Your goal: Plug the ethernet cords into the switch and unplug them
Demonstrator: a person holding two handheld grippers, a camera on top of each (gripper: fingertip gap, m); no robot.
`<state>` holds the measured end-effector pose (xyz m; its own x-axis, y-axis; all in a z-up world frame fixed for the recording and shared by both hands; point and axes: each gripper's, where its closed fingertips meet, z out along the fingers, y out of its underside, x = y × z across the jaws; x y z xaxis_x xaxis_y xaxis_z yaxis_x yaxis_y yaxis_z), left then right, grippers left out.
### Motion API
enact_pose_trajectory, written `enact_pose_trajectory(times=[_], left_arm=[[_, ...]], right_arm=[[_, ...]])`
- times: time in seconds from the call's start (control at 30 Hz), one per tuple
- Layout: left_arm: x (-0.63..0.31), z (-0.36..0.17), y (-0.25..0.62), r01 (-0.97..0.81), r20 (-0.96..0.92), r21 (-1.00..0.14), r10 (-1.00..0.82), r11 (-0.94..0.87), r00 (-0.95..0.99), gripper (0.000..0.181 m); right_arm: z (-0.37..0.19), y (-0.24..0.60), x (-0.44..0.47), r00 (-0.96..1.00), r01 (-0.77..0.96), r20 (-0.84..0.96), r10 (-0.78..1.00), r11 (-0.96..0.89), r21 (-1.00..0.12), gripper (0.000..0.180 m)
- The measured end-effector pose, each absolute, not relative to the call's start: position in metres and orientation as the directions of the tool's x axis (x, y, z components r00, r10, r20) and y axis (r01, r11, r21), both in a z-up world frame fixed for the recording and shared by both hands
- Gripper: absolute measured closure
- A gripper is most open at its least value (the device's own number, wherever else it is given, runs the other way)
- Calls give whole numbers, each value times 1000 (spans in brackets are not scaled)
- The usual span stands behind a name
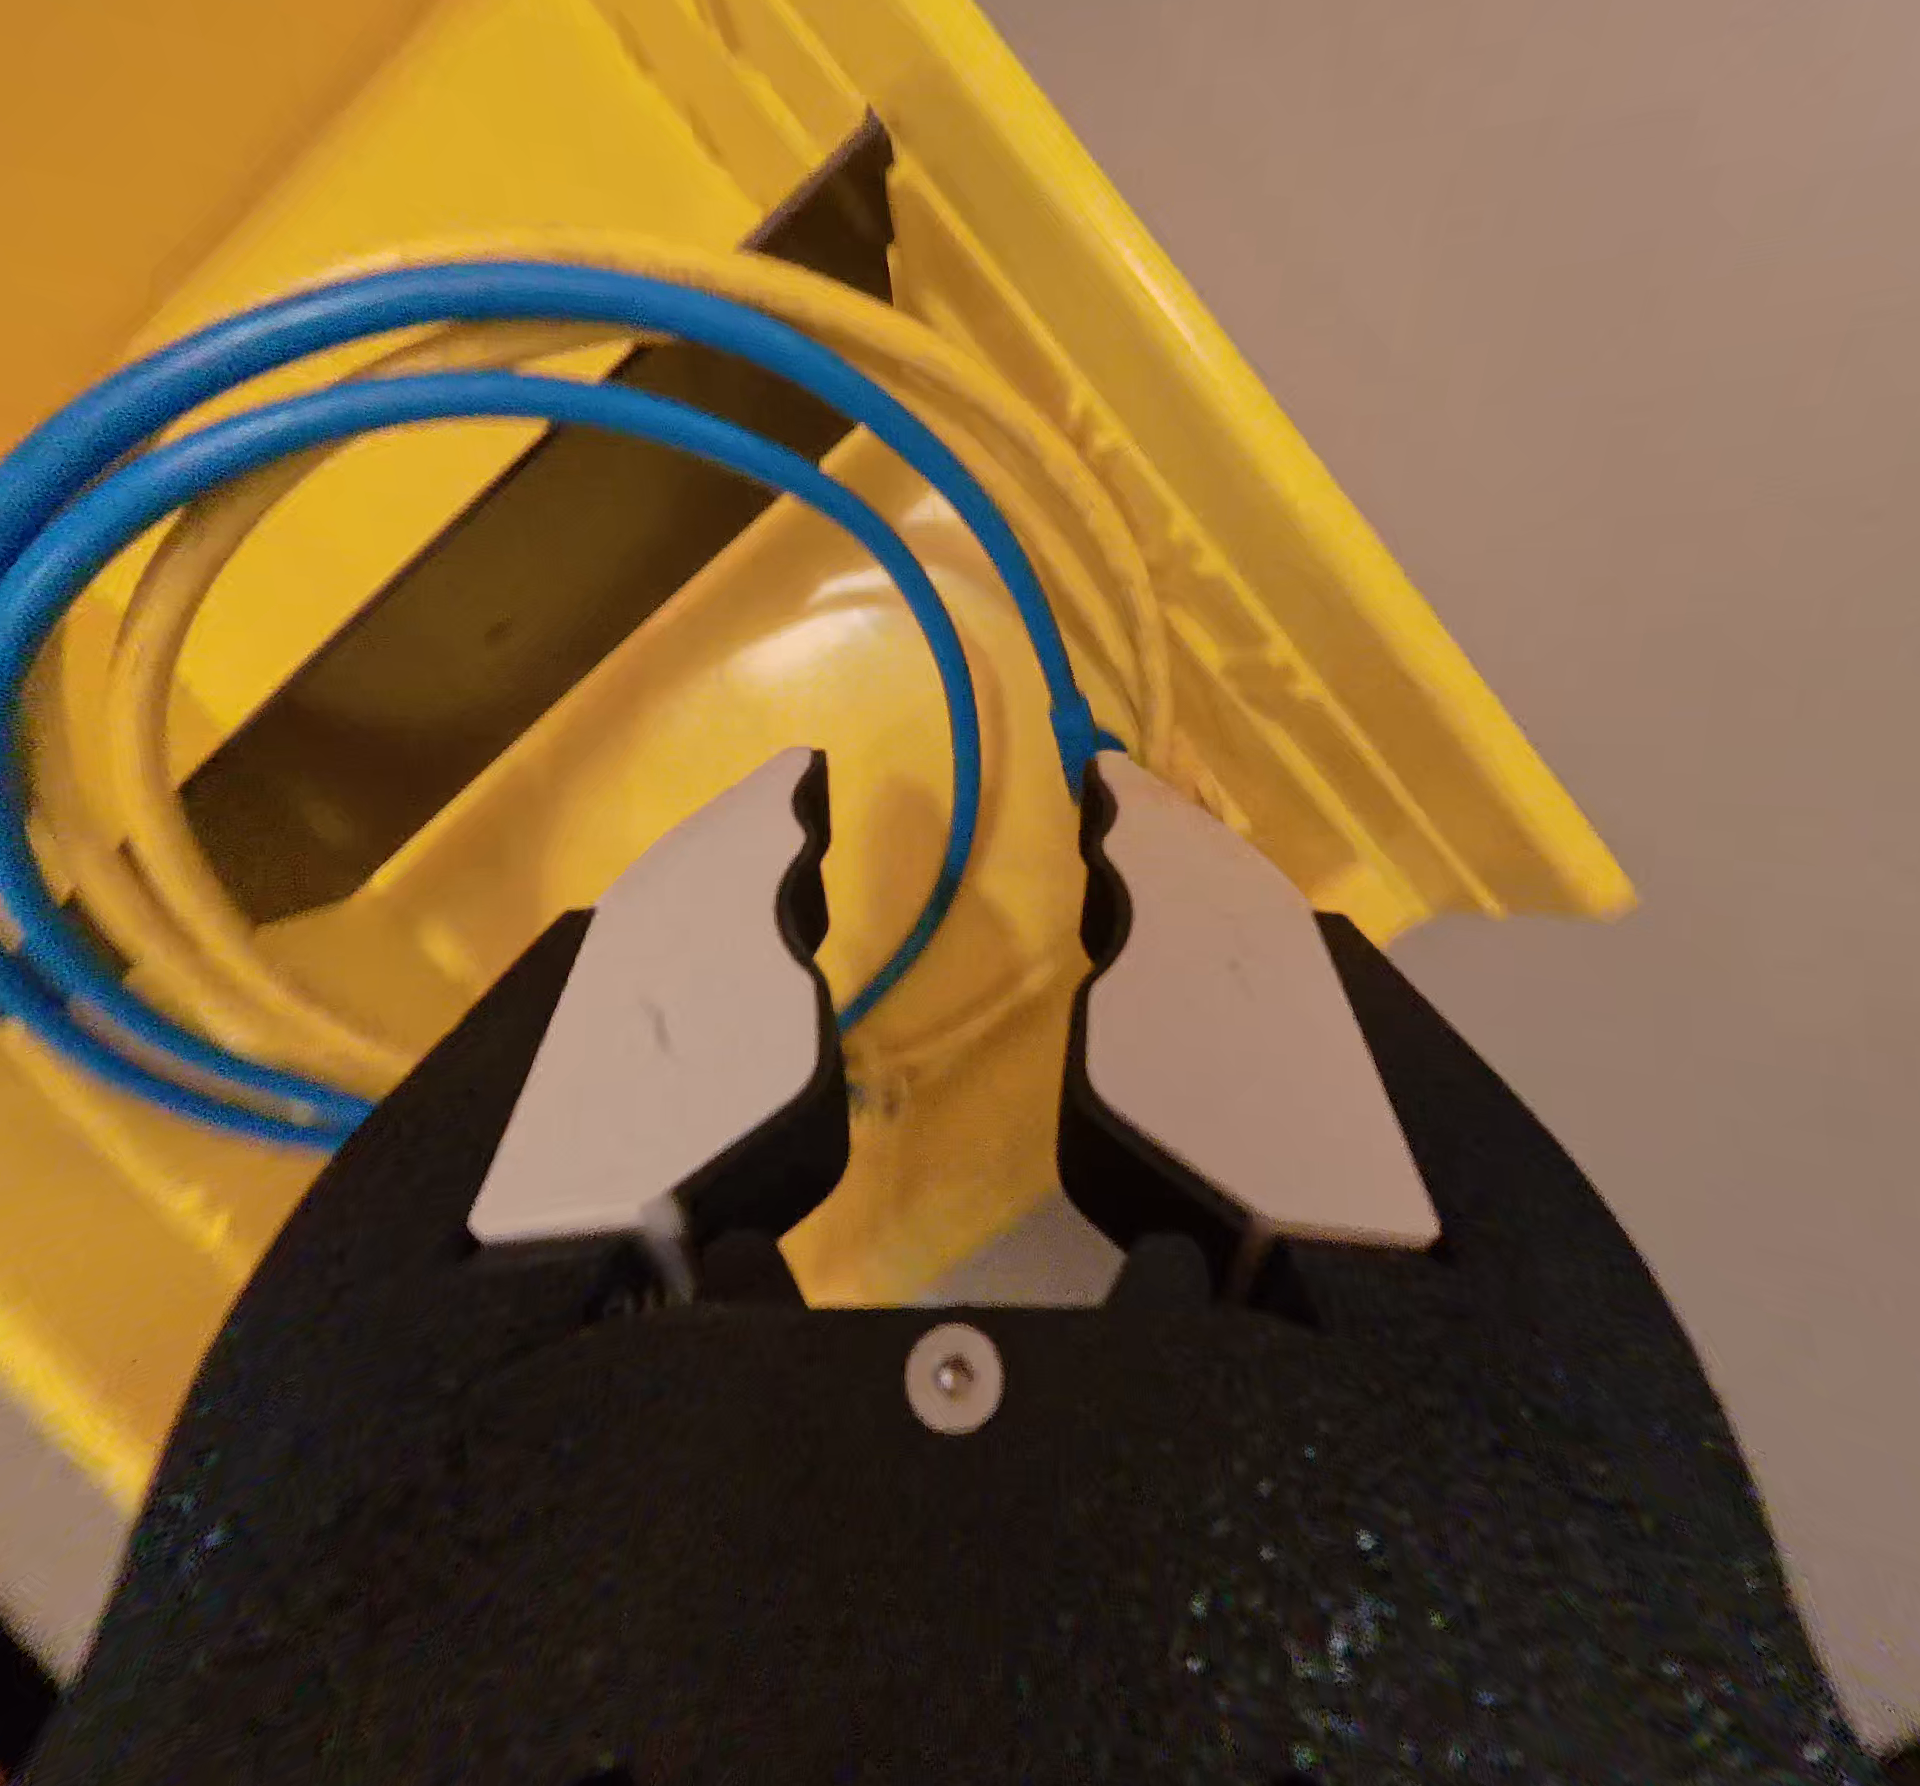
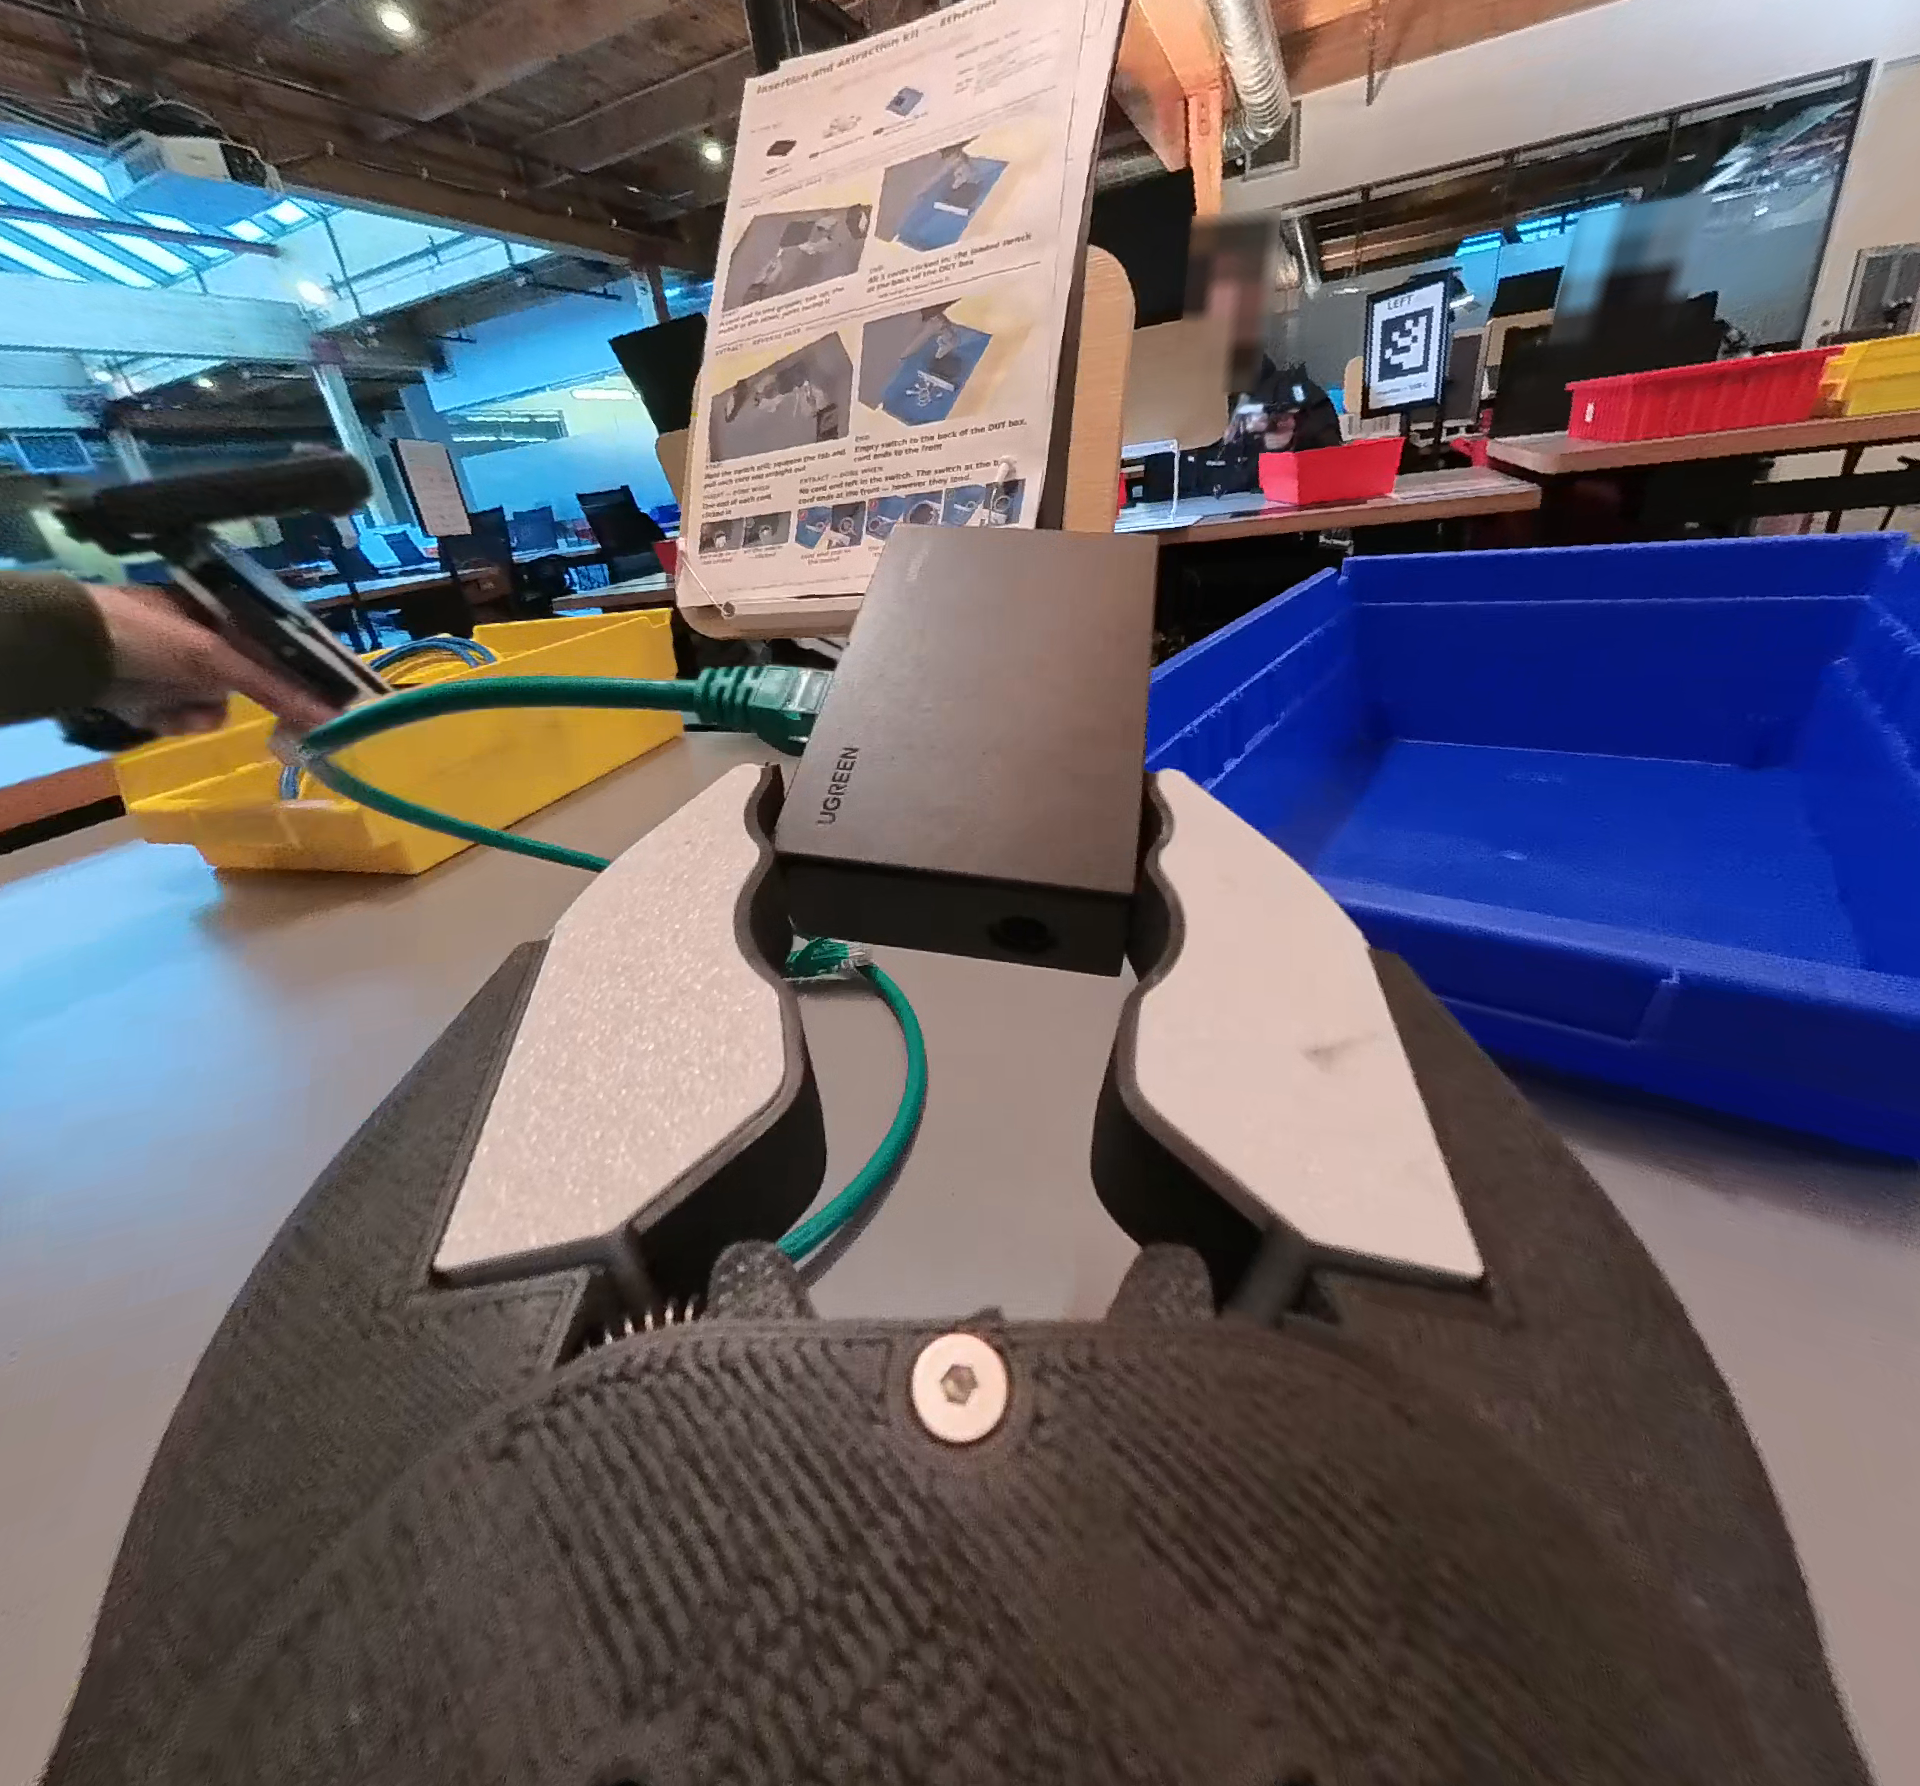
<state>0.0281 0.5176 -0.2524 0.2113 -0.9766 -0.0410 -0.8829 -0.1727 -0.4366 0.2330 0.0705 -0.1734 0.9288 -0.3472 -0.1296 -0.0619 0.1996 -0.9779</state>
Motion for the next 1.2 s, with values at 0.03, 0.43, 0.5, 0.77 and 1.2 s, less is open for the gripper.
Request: enact_pose_trajectory(times=[0.03, 0.43, 0.5, 0.77, 1.2], left_arm=[[34, -259, 524, -872, -41, -454, -973, -184, 227, 138], [39, -151, 517, -564, 98, -786, -952, -252, 289, 176], [37, -94, 495, -433, 158, -868, -962, -243, 222, 176], [42, 30, 327, -202, 377, -926, -834, -320, -403, 176], [21, -153, 225, -278, 548, -800, -458, -532, -700, 176]], right_arm=[[-173, 70, 233, 928, -59, -128, -350, 200, -978, 115], [-172, 64, 235, 929, -62, -136, -346, 215, -975, 115], [-172, 63, 237, 927, -59, -133, -349, 216, -975, 115], [-170, 46, 254, 908, -80, -176, -380, 257, -963, 115], [-169, 34, 262, 900, -70, -174, -399, 262, -962, 115]])
